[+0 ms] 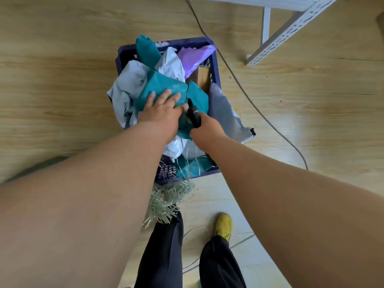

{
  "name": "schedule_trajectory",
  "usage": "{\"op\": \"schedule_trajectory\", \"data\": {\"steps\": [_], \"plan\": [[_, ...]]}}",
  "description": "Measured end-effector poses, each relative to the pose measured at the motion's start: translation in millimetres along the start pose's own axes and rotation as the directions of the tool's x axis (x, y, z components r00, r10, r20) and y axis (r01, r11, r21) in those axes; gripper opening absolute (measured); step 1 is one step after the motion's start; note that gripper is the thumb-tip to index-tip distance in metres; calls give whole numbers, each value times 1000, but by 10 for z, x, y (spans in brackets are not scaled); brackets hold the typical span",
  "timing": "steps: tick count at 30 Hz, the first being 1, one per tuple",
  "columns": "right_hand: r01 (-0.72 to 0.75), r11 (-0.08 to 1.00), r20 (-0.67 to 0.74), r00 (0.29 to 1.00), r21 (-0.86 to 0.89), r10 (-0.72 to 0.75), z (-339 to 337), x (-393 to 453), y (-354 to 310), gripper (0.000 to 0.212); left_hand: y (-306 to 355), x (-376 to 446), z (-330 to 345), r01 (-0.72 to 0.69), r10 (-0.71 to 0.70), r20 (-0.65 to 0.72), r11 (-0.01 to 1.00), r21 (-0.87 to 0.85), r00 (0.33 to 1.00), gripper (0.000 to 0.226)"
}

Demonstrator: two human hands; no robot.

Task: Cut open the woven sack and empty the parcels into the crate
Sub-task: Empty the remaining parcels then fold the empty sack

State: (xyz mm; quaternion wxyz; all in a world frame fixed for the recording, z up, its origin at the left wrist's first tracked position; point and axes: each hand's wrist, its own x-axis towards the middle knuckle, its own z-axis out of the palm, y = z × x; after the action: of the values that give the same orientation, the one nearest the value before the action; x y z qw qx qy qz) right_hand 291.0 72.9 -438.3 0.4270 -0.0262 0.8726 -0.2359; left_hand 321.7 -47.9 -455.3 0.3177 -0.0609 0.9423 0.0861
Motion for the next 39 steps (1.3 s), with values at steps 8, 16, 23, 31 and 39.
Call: {"op": "schedule_trajectory", "data": {"steps": [8, 16, 23, 31, 39], "plan": [[-51, 940, -155, 982, 338, 109, -59, -70, 212, 36, 239, -116, 19, -56, 87, -417, 995, 88, 905, 57], [-153, 921, -82, 978, 359, 194, -124, -19, 341, 37, 324, 228, 91, -243, 253, -68, 961, 132, 965, 61], [-171, 869, -124, 959, 464, 255, -85, -19, 501, 18, 565, 529, 6, -220, 195, 108, 915, 339, 975, 68], [-274, 776, -60, 926, 568, 372, -14, -188, 702, 21, 414, -249, 429, -187, 41, -462, 943, -276, 886, 48], [-419, 690, 139, 895, 590, 424, 202, -546, 869, 39, 814, -1004, 1082, 191, -394, -153, 704, -684, 906, 26]]}}
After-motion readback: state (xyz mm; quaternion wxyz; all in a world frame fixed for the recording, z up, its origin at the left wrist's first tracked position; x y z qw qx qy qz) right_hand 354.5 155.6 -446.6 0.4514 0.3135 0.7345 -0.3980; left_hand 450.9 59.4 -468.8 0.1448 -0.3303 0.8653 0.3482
